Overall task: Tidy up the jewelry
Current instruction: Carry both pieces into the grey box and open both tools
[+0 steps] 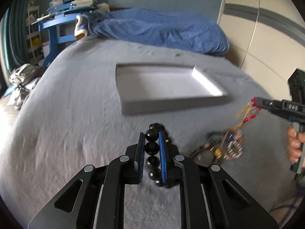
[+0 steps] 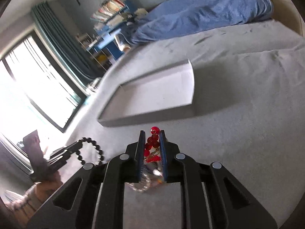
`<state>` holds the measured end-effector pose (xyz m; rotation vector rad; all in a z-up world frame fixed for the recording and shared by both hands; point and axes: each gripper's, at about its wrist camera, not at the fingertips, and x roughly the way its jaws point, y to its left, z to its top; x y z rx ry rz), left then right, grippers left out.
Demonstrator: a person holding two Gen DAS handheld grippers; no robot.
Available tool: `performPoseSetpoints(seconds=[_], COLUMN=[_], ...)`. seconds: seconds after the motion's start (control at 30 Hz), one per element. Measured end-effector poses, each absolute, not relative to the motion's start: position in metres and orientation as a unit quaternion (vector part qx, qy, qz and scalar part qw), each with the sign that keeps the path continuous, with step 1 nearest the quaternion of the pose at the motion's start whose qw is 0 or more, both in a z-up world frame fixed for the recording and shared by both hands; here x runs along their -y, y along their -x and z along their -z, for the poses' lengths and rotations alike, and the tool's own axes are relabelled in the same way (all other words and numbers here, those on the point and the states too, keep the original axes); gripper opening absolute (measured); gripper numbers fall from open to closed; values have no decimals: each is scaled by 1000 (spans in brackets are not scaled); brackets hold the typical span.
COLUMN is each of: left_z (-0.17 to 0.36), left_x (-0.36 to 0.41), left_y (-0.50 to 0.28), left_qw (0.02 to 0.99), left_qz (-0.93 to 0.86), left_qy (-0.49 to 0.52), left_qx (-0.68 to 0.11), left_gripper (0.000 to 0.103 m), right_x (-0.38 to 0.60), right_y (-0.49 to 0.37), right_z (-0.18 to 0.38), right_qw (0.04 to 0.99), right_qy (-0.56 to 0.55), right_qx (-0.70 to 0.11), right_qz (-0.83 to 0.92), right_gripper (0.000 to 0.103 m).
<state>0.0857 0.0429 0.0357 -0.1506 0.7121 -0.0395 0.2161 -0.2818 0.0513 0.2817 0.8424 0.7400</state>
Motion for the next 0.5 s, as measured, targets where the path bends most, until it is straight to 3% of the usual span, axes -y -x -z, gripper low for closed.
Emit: performPoseSetpoints(seconds=[0.5], left_z=[-93], left_x=[-46], left_y=[-112], left_qw=[944], left_qz=[60], left_qy=[74], left_qx=[-316], left_gripper=[15], right_x=[271], right_y=[-234], right_z=[-94], right_qw=[834], right_qy=[-147], right_qx=[-379], right_qz=[-372], right_gripper=[15])
